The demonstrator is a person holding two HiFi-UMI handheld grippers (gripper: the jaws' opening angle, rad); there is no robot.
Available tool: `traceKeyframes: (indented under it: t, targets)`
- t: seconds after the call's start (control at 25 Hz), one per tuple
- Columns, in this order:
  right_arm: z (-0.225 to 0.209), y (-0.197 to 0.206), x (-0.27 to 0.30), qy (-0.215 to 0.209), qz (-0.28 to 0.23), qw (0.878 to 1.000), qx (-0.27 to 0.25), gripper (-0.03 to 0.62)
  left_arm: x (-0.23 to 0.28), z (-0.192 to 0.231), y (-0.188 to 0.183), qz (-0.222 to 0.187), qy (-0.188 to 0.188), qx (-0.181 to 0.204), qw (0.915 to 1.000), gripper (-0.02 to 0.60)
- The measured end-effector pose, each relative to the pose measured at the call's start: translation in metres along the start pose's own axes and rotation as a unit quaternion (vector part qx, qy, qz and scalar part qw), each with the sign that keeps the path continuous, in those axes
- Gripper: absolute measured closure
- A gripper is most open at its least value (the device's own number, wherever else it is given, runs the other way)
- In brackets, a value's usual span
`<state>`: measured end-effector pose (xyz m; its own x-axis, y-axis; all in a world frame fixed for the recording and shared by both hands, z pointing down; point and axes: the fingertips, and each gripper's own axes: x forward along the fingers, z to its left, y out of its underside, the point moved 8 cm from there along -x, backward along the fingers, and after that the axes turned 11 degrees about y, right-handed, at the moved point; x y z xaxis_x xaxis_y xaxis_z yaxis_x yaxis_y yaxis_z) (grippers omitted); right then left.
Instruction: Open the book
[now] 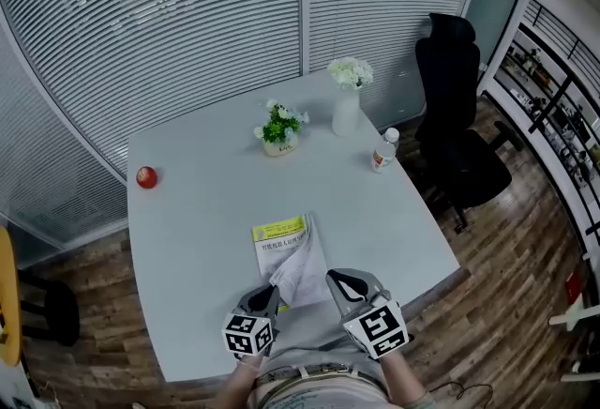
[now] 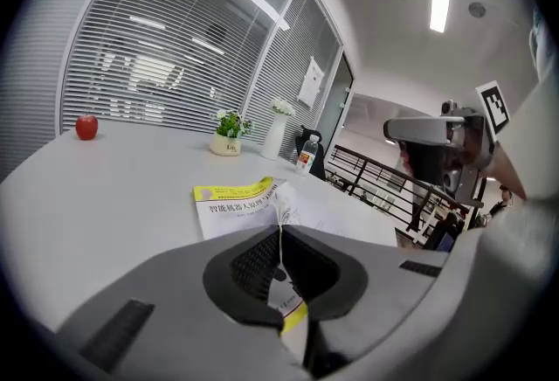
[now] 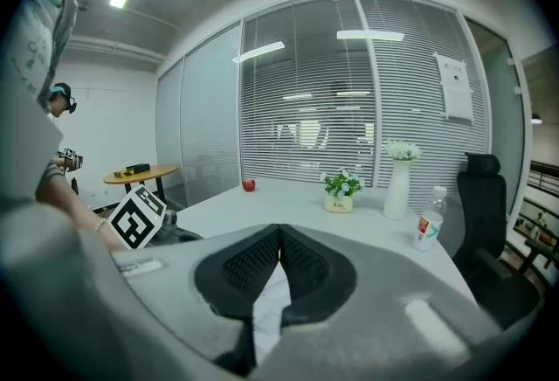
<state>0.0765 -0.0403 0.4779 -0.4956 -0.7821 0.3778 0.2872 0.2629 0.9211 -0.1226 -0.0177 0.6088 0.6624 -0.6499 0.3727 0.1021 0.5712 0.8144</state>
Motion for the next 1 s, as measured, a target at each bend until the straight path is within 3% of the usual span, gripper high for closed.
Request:
traceKeyframes:
  t: [1.0]
  targets:
    - [0.007, 0.005, 0.005, -0.003, 0.015, 1.0, -0.003, 0.594, -0.034, 0.031, 0.022, -0.004, -0.053, -0.049, 0.9974, 0.577]
